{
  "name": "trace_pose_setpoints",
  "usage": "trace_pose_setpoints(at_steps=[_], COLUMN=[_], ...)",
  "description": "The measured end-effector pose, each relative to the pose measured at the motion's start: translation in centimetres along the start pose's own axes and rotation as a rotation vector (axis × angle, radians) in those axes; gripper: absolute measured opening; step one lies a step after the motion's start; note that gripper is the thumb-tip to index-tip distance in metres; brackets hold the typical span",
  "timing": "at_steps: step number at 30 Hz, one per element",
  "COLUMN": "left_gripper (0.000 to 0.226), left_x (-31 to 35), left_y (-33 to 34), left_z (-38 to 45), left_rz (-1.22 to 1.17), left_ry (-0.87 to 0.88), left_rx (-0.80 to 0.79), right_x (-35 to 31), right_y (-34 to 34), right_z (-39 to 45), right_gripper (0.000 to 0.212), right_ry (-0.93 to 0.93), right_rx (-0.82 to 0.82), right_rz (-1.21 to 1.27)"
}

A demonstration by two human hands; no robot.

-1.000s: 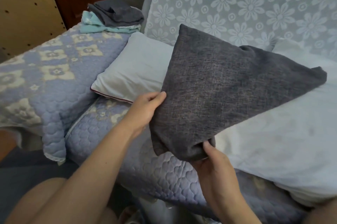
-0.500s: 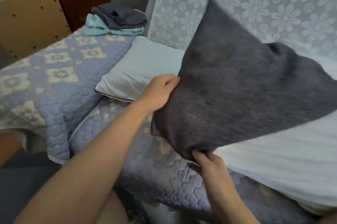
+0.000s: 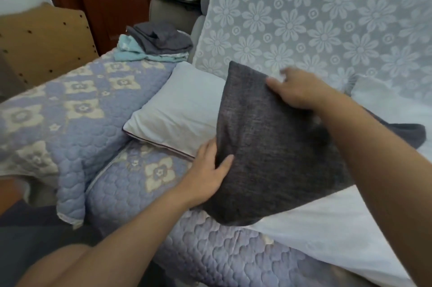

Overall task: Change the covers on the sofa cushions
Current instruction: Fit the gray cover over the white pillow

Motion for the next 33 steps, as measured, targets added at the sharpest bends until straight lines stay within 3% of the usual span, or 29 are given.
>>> trace_pose_setpoints(at_steps=[2,5,7,9,11,14,18,22,24,27,30,33], left_gripper=[0.074,0.086,0.081,0.072,0.067,0.064,0.059,0.056,0.054,0.050,0.046,0.046], left_x=[-0.2,0.3,1.3,1.7,2.7,3.9,7.7,10.6,10.8,11.4,12.5,13.0], left_y=[-0.4,-1.3,-0.5,0.0,0.5,0.2,0.1,2.9,3.8,4.3,4.9,4.6], left_z=[-0.5,-0.7,-0.4,-0.4,0.1,0.3,-0.2,-1.0,-0.9,-0.9,-1.2,-1.0], left_rz=[-0.035,-0.075,-0.078,-0.003,0.107,0.285,0.564,0.676,0.723,0.795,0.841,0.818], left_ry=[-0.043,-0.043,-0.006,0.021,0.049,0.106,0.329,0.485,0.503,0.564,0.634,0.625], left_rx=[0.059,0.146,0.108,0.109,0.149,0.269,0.434,0.376,0.363,0.358,0.357,0.378], right_x=[2.1,5.7,11.4,16.7,19.6,19.6,16.9,19.0,23.3,27.6,25.7,20.5], right_y=[1.6,-1.6,-5.0,-6.5,-7.0,-5.8,-4.1,-8.1,-11.0,-11.0,-10.0,-7.1], right_z=[0.3,-1.6,-3.3,-4.7,-5.6,-4.9,-4.6,-7.9,-9.5,-10.5,-8.4,-5.3], right_gripper=[0.066,0.063,0.066,0.082,0.089,0.068,0.021,0.021,0.038,0.070,0.067,0.041], right_ry=[0.051,0.016,0.265,0.535,0.619,0.537,0.259,0.234,0.438,0.726,0.634,0.377], right_rx=[-0.108,0.196,0.302,0.235,0.172,0.172,0.114,0.349,0.439,0.312,0.279,0.168], right_rz=[-0.088,-0.273,-0.360,-0.278,-0.167,-0.083,-0.276,-0.278,-0.327,-0.089,0.048,-0.086])
Point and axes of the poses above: each hand's wrist, its own z-axis towards the middle knuckle, its own y-axis out of the palm, x = y × z, the point moved 7 cm from there along z, towards the middle knuckle, and after that the axes turned 11 degrees about z, right-handed, at the moved point
